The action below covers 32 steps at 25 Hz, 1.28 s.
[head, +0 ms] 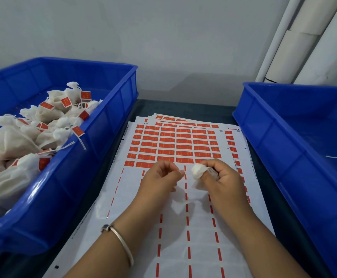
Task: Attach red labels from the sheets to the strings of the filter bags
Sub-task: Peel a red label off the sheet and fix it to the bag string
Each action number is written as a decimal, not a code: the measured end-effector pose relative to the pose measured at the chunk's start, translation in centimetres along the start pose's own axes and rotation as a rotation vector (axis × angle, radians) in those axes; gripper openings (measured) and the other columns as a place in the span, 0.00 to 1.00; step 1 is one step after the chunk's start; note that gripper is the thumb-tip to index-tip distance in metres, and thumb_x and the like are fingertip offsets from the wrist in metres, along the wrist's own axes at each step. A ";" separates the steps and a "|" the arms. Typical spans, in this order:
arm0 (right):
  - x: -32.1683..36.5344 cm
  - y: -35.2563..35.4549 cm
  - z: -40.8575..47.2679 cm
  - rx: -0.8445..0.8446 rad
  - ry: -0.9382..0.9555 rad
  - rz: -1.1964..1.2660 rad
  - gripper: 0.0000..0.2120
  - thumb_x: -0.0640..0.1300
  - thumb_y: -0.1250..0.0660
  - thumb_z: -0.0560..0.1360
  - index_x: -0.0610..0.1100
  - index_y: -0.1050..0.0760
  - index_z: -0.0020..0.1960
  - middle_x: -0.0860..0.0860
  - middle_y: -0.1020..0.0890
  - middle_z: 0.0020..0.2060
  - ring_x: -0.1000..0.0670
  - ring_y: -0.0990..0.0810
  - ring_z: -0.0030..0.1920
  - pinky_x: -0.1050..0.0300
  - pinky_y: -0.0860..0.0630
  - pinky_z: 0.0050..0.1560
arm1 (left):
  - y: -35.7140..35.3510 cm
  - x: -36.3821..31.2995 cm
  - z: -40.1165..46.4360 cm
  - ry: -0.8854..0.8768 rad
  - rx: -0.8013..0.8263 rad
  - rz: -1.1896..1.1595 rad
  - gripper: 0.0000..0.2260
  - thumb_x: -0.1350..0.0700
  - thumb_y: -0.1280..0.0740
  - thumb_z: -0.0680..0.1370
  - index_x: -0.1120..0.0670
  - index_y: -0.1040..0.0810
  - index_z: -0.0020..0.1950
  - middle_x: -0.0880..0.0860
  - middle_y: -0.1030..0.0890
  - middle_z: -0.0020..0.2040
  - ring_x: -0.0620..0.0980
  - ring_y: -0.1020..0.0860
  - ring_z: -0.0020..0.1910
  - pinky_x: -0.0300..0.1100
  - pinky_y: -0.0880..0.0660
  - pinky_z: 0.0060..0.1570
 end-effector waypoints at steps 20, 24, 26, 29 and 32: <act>-1.1 -2.4 -0.9 0.406 -0.581 0.757 0.09 0.43 0.31 0.66 0.45 0.15 0.44 0.48 0.16 0.51 0.47 0.19 0.56 0.57 0.20 0.51 | -0.4 -1.0 0.1 -0.381 -0.011 0.446 0.07 0.50 0.37 0.77 0.40 0.30 0.41 0.37 0.30 0.44 0.36 0.29 0.43 0.20 0.33 0.38; -1.0 -2.4 -0.8 0.403 -0.582 0.832 0.11 0.44 0.31 0.64 0.45 0.14 0.45 0.46 0.17 0.53 0.45 0.22 0.60 0.53 0.22 0.58 | -0.1 -1.9 -0.9 -0.522 -0.148 0.380 0.15 0.56 0.31 0.74 0.37 0.32 0.41 0.35 0.29 0.43 0.28 0.30 0.47 0.19 0.33 0.41; -1.0 -2.5 -0.7 0.384 -0.573 0.832 0.11 0.45 0.31 0.65 0.47 0.14 0.44 0.45 0.17 0.54 0.44 0.23 0.61 0.49 0.26 0.63 | 0.1 -2.2 -1.4 -0.630 -0.156 0.377 0.17 0.58 0.31 0.74 0.35 0.30 0.41 0.33 0.29 0.43 0.29 0.30 0.49 0.21 0.31 0.43; -1.1 -2.4 -0.6 0.364 -0.551 0.875 0.10 0.44 0.33 0.68 0.48 0.15 0.46 0.44 0.17 0.54 0.43 0.22 0.61 0.46 0.27 0.64 | -0.2 -2.1 -1.7 -0.691 -0.083 0.428 0.11 0.55 0.30 0.74 0.37 0.24 0.47 0.31 0.28 0.44 0.35 0.28 0.51 0.26 0.28 0.44; -1.1 -2.4 -0.5 0.345 -0.528 0.851 0.10 0.46 0.33 0.67 0.52 0.15 0.45 0.48 0.16 0.51 0.48 0.18 0.56 0.52 0.22 0.57 | -0.2 -2.2 -1.5 -0.704 -0.129 0.503 0.11 0.48 0.30 0.71 0.47 0.18 0.52 0.30 0.30 0.42 0.37 0.26 0.44 0.28 0.30 0.43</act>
Point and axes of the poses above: each hand's wrist, its own z-axis towards the middle knuckle, its own y-axis out of the back of the hand, x = y × z, the point moved 5 cm from there along z, towards the middle knuckle
